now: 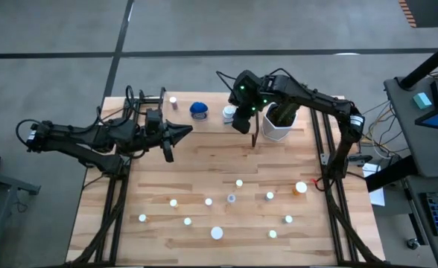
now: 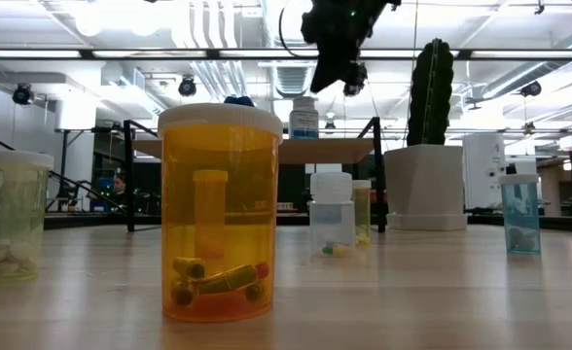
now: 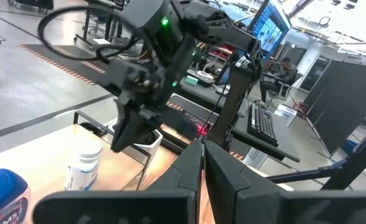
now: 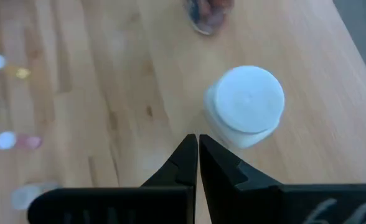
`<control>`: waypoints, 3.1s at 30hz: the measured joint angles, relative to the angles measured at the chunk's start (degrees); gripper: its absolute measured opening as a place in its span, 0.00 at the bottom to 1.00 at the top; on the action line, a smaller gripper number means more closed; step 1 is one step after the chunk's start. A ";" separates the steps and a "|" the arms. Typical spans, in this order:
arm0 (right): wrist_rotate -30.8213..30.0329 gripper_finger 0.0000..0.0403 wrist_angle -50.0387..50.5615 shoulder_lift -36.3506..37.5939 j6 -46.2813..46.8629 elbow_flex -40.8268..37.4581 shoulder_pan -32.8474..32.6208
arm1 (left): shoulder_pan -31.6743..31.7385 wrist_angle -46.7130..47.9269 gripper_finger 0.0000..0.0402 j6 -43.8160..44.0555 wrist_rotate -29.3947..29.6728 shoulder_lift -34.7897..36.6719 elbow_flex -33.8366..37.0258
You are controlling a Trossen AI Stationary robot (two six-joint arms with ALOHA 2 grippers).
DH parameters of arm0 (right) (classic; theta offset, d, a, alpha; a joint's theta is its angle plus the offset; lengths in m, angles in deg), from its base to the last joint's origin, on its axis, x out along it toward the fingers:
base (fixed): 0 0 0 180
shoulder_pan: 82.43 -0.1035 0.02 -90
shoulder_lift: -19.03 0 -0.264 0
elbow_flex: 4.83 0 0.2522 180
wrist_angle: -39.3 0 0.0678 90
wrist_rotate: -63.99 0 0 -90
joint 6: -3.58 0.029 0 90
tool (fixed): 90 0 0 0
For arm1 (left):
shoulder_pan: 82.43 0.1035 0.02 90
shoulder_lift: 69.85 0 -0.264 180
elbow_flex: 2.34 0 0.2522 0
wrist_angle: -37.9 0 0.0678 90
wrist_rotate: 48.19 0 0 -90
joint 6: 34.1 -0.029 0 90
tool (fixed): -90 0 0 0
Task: Pick and place medicine bottles onto shelf by color
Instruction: Put the white pill bottle on the shelf, then put the yellow pill bottle on the shelf
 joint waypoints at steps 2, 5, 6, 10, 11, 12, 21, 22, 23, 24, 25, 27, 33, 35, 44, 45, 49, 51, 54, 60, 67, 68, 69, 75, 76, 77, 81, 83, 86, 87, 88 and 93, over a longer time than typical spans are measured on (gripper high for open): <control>1.26 0.02 -0.25 0.85 -2.02 0.02 -0.01 | 0.00 0.04 0.00 -0.04 0.00 0.00 0.00; 1.82 0.02 -1.36 1.86 -5.73 0.04 -0.07 | 0.00 0.04 0.00 -0.04 0.00 0.00 -0.02; 1.79 0.02 -1.74 2.06 -6.76 0.04 -0.07 | 0.00 0.02 0.00 -0.04 -0.01 0.00 -0.02; 1.81 0.05 -4.50 2.16 -8.15 0.04 0.29 | 0.00 0.04 0.00 -0.09 -0.02 0.00 0.07; 1.79 0.07 -4.95 2.14 -8.79 0.04 0.41 | 0.00 0.04 0.00 -0.20 -0.02 0.00 0.07; 1.79 0.09 -5.51 2.08 -9.45 0.04 0.44 | 0.00 0.04 0.00 -0.36 -0.01 0.00 0.07; 1.26 0.45 -8.91 -0.05 -13.36 0.02 1.07 | 0.00 0.09 0.00 -0.63 -0.02 0.00 0.22; 1.23 0.49 -8.43 -0.35 -13.91 0.02 1.09 | 0.00 0.08 0.00 -0.63 -0.02 0.00 0.29; 1.10 0.53 -8.05 -0.67 -14.34 0.00 1.24 | 0.00 0.16 0.00 -0.64 -0.02 0.00 0.33; 0.67 0.57 -8.06 -0.97 -14.39 0.00 1.31 | 0.00 0.17 0.00 -0.66 -0.02 0.00 0.33; 0.10 0.60 -8.18 -1.22 -14.36 0.00 1.32 | 0.00 0.16 0.00 -0.66 -0.02 0.00 0.33; -1.40 0.66 -8.13 -1.63 -14.42 -0.07 1.36 | 0.00 0.13 0.00 -0.66 -0.02 0.00 0.33; -5.78 0.73 -8.16 -2.05 -14.38 -0.40 1.40 | 0.00 0.11 0.00 -3.32 -0.02 0.00 0.22; -5.77 0.71 -8.19 -2.08 -14.27 -0.78 1.36 | 0.00 0.13 0.00 -3.37 -0.02 0.00 0.24; -5.69 0.54 -9.89 -2.08 -12.15 -3.55 1.33 | 0.00 0.11 0.00 -3.67 -0.04 0.15 0.28; -5.69 0.52 -10.03 -2.08 -12.09 -3.70 1.33 | 0.00 0.11 0.00 -3.67 -0.04 0.15 0.29; -5.56 0.44 -10.28 -2.08 -11.22 -3.98 1.33 | 0.00 0.11 0.00 -3.67 -0.04 0.15 0.28; -5.53 0.42 -10.31 -2.08 -10.55 -3.95 1.33 | 0.00 0.11 0.00 -3.67 -0.04 0.15 0.28; -5.77 0.40 -10.29 -2.08 -9.82 -3.50 1.43 | 0.00 0.12 0.00 -3.66 -0.05 0.15 0.37; -12.05 0.42 -10.43 -2.05 -5.61 -0.60 4.10 | 0.00 0.12 0.00 -3.65 -0.07 0.17 0.31; -8.06 0.42 -10.28 -2.29 -4.97 -1.15 10.36 | 0.00 0.13 0.00 -5.04 -0.08 0.55 0.31; -7.96 0.42 -10.29 -2.38 -4.74 -1.26 10.73 | 0.00 0.15 0.00 -5.05 -0.07 0.55 0.31; -7.86 0.42 -10.28 -2.49 -4.52 -1.34 11.03 | 0.00 0.15 0.00 -5.09 -0.07 0.62 0.31; -7.68 0.42 -10.33 -3.25 -4.10 -1.38 11.21 | 0.00 0.17 0.00 -6.14 -0.07 0.98 0.31; -7.66 0.43 -10.36 -3.31 -3.92 -1.43 11.21 | 0.00 0.18 0.00 -6.16 -0.07 0.96 0.27; -7.65 0.44 -10.38 -3.32 -3.89 -1.46 11.19 | 0.00 0.15 0.00 -6.25 -0.07 0.98 0.22; -7.22 0.51 -10.76 -3.26 -3.77 -1.46 11.20 | 0.00 0.13 0.00 -6.32 -0.09 1.18 0.35; -7.20 0.55 -10.76 -3.26 -3.69 -1.46 11.21 | 0.00 0.15 0.00 -6.38 -0.07 1.18 0.35; -7.22 0.62 -10.79 -3.26 -3.69 -1.44 11.19 | 0.00 0.13 0.00 -6.38 -0.07 1.18 0.28; -7.22 0.63 -10.69 -3.26 -3.59 -1.29 11.19 | 0.00 0.13 0.00 -6.38 -0.07 1.22 0.29; -7.22 0.65 -10.69 -3.26 -3.15 -1.11 11.19 | 0.00 0.15 0.00 -6.38 -0.08 1.32 0.33; -7.04 0.68 -9.22 -2.22 -0.62 1.73 10.96 | 0.00 0.15 0.00 -6.17 -0.32 1.66 0.37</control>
